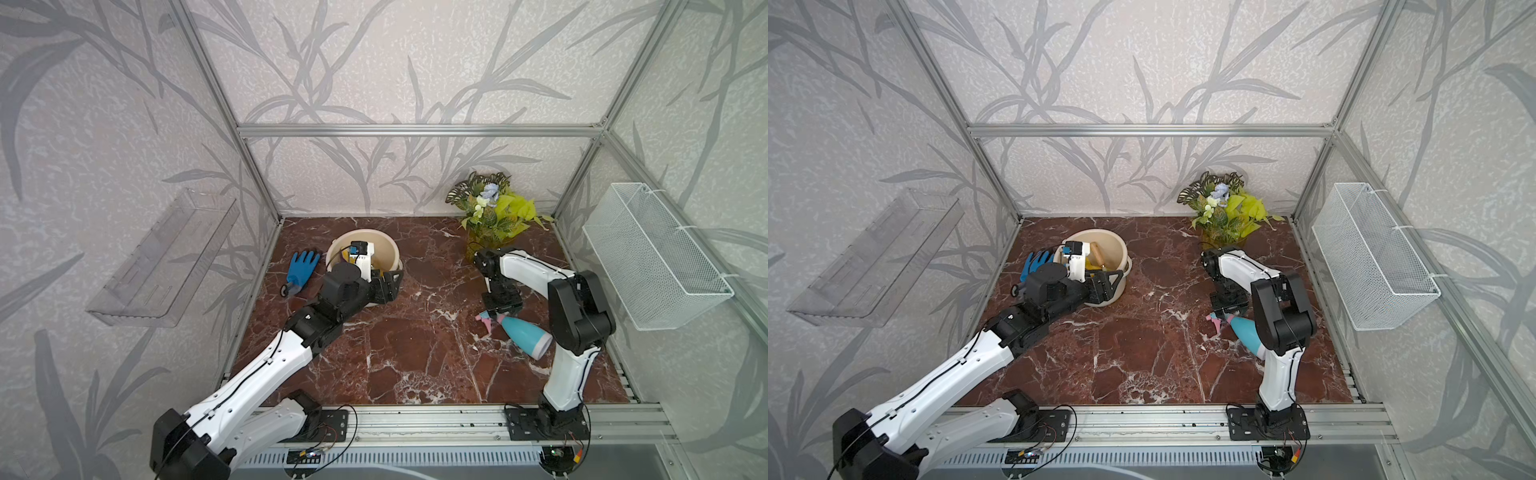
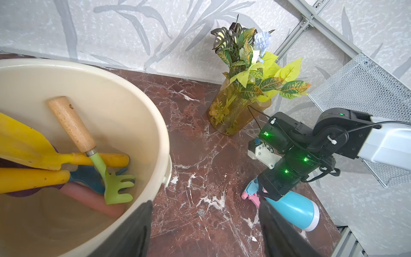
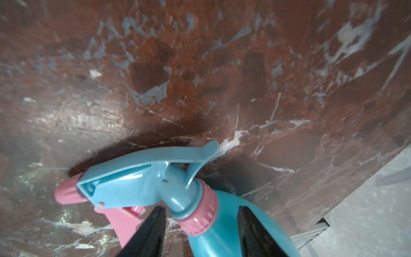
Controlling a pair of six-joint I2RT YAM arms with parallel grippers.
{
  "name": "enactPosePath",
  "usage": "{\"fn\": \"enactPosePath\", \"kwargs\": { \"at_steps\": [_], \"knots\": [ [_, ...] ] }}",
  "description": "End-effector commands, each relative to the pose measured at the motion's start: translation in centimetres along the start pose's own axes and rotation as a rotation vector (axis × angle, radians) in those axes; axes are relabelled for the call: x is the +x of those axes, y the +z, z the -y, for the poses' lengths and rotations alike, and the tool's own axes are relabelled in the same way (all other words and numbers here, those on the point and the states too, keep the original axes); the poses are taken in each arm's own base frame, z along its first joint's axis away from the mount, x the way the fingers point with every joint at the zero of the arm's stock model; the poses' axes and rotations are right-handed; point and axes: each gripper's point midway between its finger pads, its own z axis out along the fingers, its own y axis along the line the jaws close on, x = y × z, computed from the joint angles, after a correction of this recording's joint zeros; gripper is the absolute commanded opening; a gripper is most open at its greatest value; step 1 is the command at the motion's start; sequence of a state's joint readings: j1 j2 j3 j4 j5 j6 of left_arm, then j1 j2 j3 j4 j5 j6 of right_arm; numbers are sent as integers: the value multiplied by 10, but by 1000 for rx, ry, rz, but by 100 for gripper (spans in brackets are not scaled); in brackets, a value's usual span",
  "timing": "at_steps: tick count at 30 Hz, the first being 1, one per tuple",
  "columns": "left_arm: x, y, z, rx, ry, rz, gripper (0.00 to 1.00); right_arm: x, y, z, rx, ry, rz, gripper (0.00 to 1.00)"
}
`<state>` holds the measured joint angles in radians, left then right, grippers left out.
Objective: Organize the gardening tools
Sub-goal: Pick up the gardening tool from the center of the board.
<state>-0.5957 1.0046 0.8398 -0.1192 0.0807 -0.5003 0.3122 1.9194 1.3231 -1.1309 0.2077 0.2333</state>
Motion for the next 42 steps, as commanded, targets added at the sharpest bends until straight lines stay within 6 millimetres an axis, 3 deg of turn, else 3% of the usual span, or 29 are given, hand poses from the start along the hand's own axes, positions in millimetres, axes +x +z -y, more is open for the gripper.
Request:
{"fn": "enactPosePath", "kwargs": {
  "at_steps": [1, 10, 22, 26, 35, 42],
  "knots": [
    [-8, -5, 6, 18, 12, 23, 77, 3, 6, -1, 2, -16, -38, 56],
    [-8, -6, 4, 9, 8, 27, 77, 0, 23, -12, -34, -33, -71, 55],
    [-9, -2, 5, 4, 2, 22, 77, -11, 9, -35, -172, -30, -8, 29],
    [-10, 1, 5, 2, 3, 19, 77, -19, -10, -39, -188, -34, 73, 25],
    [-9, 10, 7, 9, -8, -3, 77, -41, -73, -56, -205, -98, 393, 23],
    [-13, 20, 20, 49, -7, -38, 77, -41, -138, -82, -230, -175, 733, 22]
  ]
}}
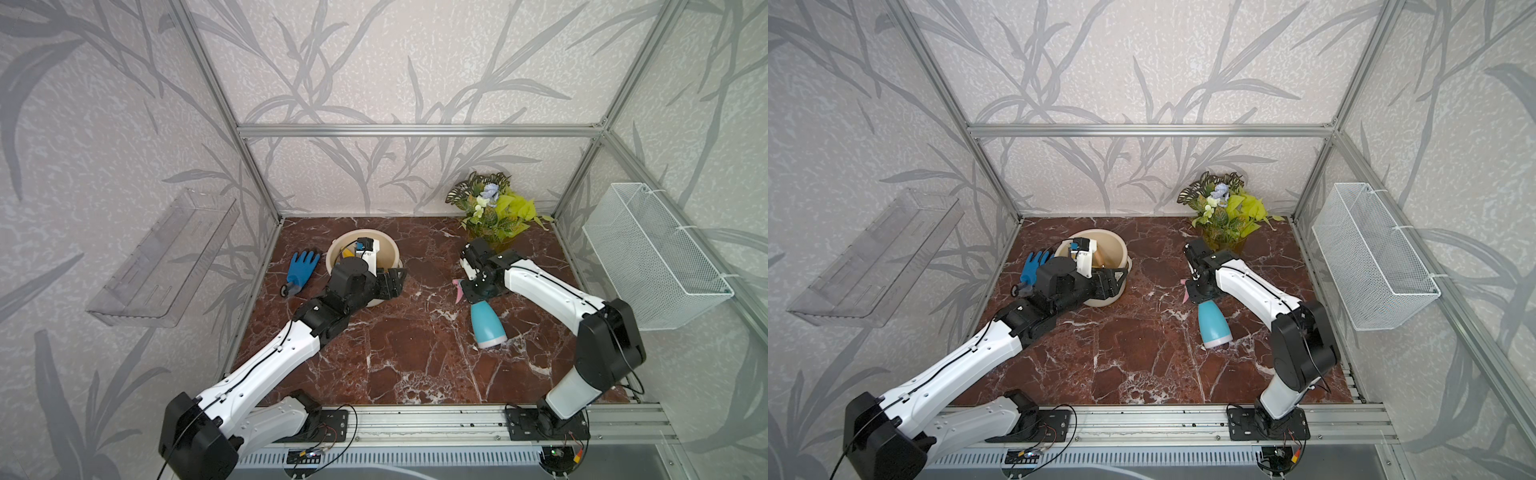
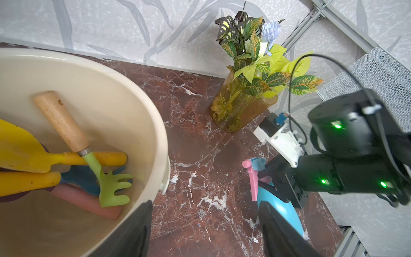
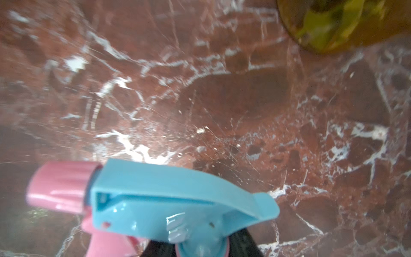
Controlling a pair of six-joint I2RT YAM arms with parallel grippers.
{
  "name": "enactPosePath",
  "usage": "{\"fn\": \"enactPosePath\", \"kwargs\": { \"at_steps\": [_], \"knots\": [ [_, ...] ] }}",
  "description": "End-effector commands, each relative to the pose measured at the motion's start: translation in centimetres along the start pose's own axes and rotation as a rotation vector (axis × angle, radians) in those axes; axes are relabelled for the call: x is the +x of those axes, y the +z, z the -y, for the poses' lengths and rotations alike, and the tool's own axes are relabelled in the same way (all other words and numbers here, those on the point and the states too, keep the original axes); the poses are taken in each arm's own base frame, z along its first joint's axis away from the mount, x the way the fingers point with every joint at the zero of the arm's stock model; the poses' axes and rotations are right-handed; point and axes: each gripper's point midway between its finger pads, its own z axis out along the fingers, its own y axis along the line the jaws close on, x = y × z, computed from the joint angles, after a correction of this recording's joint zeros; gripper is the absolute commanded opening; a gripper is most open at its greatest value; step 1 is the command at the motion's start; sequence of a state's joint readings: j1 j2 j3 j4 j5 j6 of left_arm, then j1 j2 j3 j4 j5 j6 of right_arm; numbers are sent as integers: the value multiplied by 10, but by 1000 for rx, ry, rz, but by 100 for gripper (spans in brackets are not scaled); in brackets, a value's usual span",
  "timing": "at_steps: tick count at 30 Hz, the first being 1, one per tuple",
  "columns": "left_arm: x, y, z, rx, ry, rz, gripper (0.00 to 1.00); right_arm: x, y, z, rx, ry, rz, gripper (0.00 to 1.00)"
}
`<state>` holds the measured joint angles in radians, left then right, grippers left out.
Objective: Organize the gardening tools
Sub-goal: Pick up the gardening tool from the center of the board.
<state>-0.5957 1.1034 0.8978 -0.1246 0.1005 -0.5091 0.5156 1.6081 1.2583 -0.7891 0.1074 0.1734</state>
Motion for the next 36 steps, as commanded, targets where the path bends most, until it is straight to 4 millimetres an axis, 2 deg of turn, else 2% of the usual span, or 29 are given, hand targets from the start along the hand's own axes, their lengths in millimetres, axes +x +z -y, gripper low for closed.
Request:
{"fn": "enactPosePath", "kwargs": {
  "at_steps": [1, 4, 9, 12, 22, 29, 36],
  "knots": [
    [-17, 0, 21, 65, 8, 7, 76, -27, -25, -12, -7, -47, 222, 22],
    [-22, 3, 35, 121, 17, -15, 68, -38, -49, -28, -19, -94, 388, 22],
    [-27, 11, 54, 187, 28, -52, 60, -50, -85, -40, -88, -87, 627, 21],
    [-28, 12, 66, 225, 39, -65, 60, -52, -100, -46, -119, -92, 721, 21],
    [-19, 13, 104, 295, 112, -116, 70, -59, -117, -64, -154, -140, 852, 21],
    [-28, 8, 85, 176, 115, -62, 70, -75, -120, -64, -130, -126, 993, 21],
    [-42, -18, 49, -2, 111, 40, 73, -112, -115, -65, -50, -115, 1133, 21]
  ]
}}
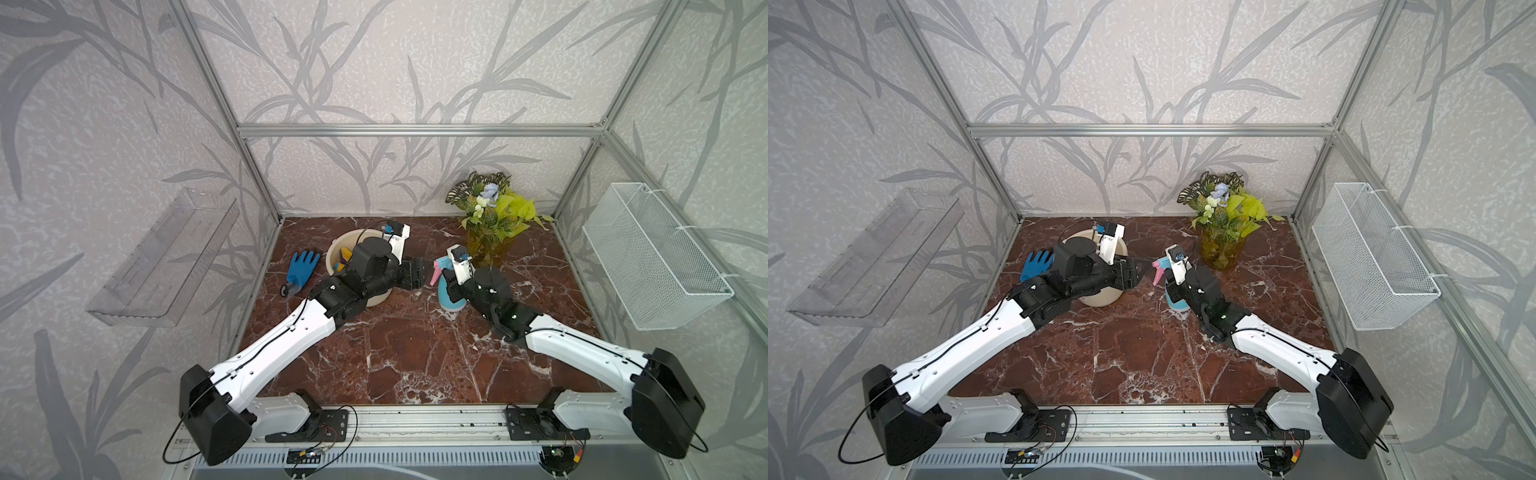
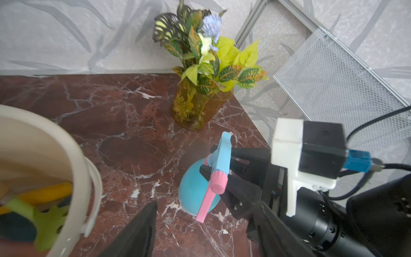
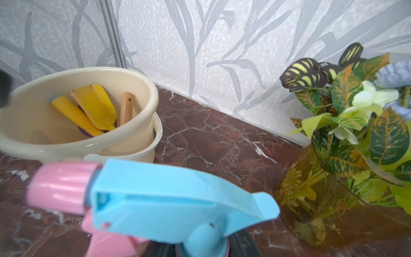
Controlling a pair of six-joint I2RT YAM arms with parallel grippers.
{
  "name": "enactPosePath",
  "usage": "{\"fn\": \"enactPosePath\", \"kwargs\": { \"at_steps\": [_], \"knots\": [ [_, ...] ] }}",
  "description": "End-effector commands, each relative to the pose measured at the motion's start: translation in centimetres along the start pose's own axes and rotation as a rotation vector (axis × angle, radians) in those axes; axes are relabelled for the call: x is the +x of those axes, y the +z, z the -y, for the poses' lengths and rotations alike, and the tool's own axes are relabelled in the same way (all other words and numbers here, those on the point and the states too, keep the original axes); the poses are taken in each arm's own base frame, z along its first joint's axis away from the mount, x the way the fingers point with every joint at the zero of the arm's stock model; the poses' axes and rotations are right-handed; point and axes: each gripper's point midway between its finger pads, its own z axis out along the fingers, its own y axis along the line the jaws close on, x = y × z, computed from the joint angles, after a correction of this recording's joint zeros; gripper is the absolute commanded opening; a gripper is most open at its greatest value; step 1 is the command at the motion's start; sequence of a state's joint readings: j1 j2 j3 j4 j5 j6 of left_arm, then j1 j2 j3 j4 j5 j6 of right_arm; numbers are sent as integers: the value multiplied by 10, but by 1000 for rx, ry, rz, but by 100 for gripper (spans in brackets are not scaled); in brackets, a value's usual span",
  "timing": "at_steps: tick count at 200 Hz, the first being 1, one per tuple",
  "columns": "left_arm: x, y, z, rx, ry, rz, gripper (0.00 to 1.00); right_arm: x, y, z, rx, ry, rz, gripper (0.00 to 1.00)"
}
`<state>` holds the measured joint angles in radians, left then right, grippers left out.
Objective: Organize the gardening tools
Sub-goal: Pick up the gardening tool from the center of the board, then place the gardening tool in the container.
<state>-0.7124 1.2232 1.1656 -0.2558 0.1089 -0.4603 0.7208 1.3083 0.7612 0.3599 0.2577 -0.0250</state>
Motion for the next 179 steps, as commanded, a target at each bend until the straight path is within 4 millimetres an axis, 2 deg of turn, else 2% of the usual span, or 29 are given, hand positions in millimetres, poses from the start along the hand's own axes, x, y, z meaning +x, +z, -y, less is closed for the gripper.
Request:
{"fn": "enactPosePath", "kwargs": {
  "at_steps": [1, 14, 40, 89, 91, 98, 128, 179],
  "knots": [
    [-13, -29, -25, -141, 17, 93, 74, -44, 10, 8, 60, 0, 215, 21],
    [-15, -40, -34, -179, 13, 121, 76, -53, 17, 7, 69, -4, 292, 22],
    [-16, -52, -46, -228, 12, 146, 77, -57, 33, 12, 103, 0, 383, 22],
    [-10, -53, -63, -281, 5, 135, 78, -57, 57, 34, 161, 70, 432, 26],
    [-10, -54, -64, -282, 3, 136, 78, -49, 63, 35, 161, 73, 417, 26],
    [-10, -53, -65, -282, 0, 135, 78, -44, 68, 39, 160, 99, 408, 26],
    [-7, -47, -71, -282, -17, 120, 78, -33, 79, 53, 161, 165, 390, 26],
    [-6, -40, -77, -278, -30, 108, 78, -14, 97, 48, 127, 213, 339, 25]
  ]
}}
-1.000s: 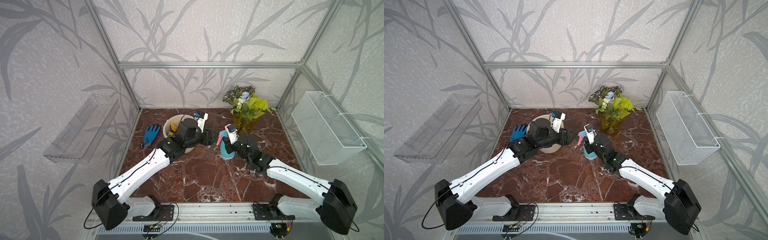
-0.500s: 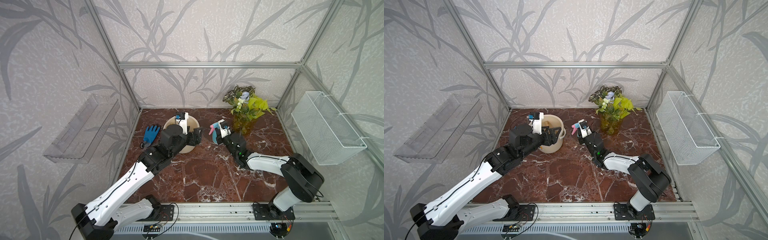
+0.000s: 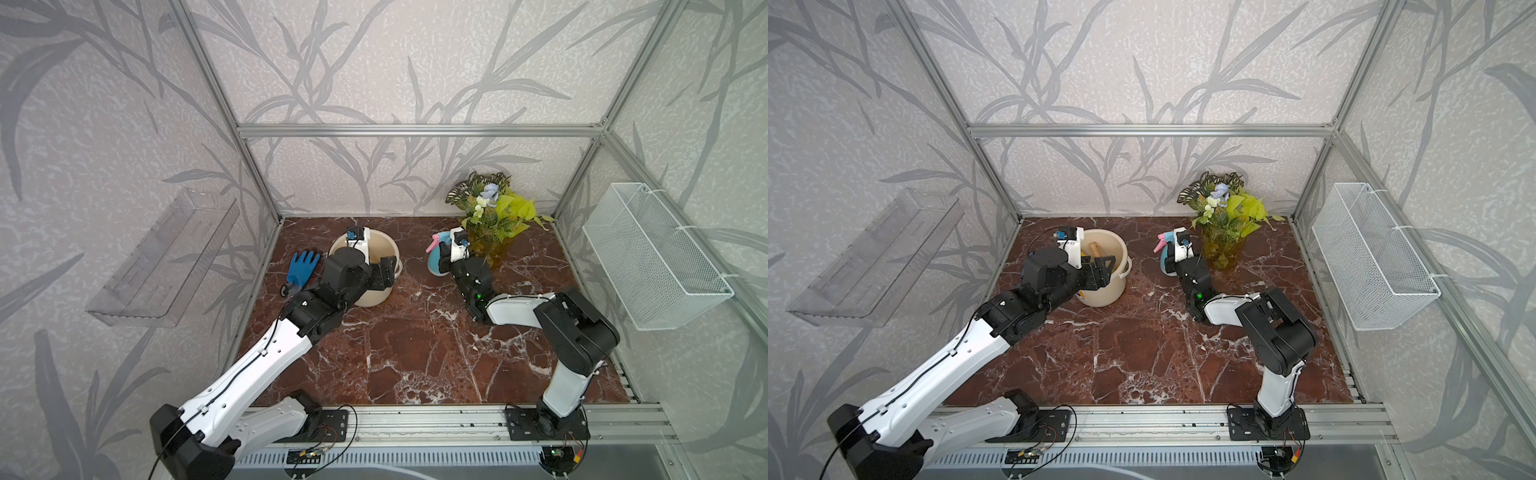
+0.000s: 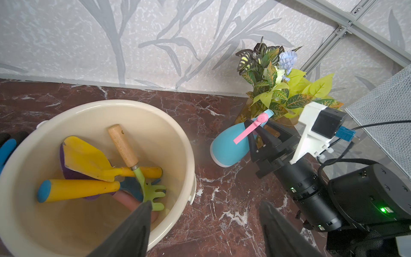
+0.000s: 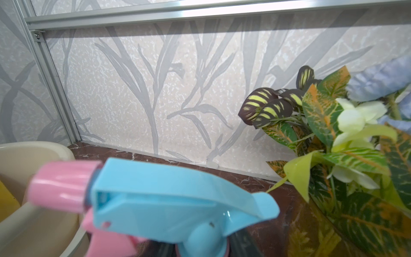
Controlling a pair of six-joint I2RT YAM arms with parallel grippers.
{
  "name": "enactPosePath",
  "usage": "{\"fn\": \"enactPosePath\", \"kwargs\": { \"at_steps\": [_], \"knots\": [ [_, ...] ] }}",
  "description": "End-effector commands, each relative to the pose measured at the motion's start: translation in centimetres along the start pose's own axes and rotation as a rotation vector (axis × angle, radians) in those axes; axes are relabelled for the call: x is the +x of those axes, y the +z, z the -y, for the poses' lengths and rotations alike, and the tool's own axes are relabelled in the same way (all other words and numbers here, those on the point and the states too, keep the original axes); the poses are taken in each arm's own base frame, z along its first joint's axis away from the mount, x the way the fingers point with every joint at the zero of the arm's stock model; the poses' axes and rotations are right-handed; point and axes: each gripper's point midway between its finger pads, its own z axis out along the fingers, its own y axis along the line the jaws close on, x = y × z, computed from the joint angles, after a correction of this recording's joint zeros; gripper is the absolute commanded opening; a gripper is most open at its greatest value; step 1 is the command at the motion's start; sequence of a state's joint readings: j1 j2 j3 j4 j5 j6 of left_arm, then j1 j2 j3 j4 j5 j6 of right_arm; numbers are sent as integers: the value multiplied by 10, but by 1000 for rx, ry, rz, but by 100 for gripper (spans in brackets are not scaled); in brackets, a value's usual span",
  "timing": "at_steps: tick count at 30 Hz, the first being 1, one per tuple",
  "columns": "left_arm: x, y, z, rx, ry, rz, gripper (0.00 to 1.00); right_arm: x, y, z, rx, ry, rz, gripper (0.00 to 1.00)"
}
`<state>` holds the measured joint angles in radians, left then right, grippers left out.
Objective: Organize the gardening tools
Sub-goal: Place the gardening tool in the container.
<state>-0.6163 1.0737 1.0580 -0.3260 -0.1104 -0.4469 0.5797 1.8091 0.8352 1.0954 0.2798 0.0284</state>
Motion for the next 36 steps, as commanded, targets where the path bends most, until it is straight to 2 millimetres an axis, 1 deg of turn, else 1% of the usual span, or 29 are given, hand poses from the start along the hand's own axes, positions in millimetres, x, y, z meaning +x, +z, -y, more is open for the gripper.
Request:
{"fn": "enactPosePath", "kwargs": {
  "at_steps": [1, 4, 10, 14, 19, 28, 32, 36],
  "knots": [
    [0, 3, -1, 11, -9, 1, 78, -9, 7, -8, -30, 71, 35, 25],
    [-1, 3, -3, 13, -13, 2, 78, -2, 9, -10, -39, 84, 9, 25],
    [0, 1, -6, 15, -22, 3, 78, 14, 13, -13, -41, 53, -89, 24],
    [-1, 1, -7, 23, -30, 9, 78, 23, 12, -21, -55, 8, -113, 24],
    [-2, 0, -7, 26, -33, 7, 78, 34, 14, -25, -60, -13, -137, 24],
    [-4, -2, -9, 21, -32, 13, 78, 44, 15, -31, -65, -36, -143, 24],
    [-5, -2, -10, 24, -33, 16, 78, 47, 13, -31, -64, -42, -147, 27],
    [-5, -3, -10, 23, -33, 17, 78, 48, 12, -36, -75, -66, -149, 30]
  ]
}}
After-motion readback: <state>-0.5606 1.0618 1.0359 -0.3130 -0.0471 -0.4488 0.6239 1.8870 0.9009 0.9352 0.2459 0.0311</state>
